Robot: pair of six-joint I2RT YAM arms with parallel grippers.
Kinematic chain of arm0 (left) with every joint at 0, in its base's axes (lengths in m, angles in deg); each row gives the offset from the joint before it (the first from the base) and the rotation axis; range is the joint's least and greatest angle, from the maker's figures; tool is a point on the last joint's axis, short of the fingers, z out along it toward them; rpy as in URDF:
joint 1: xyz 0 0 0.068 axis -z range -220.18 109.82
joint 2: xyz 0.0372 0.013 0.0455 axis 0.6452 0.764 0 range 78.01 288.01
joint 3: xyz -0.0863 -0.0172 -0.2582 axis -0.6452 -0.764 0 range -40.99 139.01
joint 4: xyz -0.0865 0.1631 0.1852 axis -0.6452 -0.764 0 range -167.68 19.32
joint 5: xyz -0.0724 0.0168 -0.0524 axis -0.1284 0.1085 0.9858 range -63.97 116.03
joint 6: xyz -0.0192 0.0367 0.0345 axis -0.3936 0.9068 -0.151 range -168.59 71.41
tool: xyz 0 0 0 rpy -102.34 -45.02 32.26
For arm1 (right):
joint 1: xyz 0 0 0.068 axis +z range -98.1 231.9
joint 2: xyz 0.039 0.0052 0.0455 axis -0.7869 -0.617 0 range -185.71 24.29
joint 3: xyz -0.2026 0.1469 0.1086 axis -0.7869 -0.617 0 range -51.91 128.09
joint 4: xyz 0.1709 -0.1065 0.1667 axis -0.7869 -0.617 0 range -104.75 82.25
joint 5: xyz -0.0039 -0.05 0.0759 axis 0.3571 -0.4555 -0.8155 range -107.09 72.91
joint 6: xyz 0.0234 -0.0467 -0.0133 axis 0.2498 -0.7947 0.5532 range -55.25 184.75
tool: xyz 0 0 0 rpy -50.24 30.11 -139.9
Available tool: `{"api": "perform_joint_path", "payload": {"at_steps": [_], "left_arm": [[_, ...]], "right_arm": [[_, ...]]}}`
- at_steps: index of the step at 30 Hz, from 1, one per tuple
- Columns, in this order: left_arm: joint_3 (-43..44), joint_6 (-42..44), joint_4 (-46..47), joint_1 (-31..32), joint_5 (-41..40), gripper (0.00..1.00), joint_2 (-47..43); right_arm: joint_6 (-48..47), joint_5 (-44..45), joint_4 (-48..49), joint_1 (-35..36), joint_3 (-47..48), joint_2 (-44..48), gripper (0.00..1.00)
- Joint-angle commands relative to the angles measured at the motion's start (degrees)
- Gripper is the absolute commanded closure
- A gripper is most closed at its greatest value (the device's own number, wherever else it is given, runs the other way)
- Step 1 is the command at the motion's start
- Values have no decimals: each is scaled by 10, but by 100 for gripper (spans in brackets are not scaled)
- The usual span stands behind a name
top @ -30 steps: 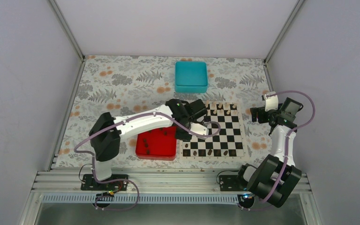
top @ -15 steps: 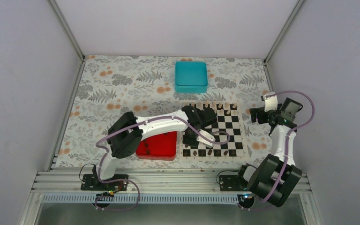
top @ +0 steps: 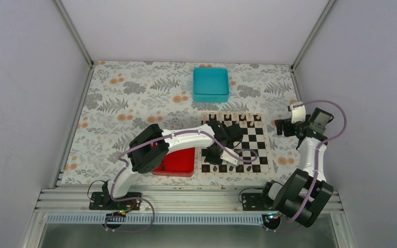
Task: Set up the chess pieces on the board
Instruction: Place the chess piece on the chessboard.
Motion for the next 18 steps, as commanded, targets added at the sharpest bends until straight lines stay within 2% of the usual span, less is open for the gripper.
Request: {"api": "perform_joint_path", "payload": {"at_steps": [1, 18], "left_arm": [[16, 10, -3, 5, 12, 90, 14], [-22, 8, 19, 3, -10, 90, 12]], "right_arm": [[-4, -13, 2, -6, 10, -1, 0], [-5, -17, 0, -6, 10, -1, 0]]}}
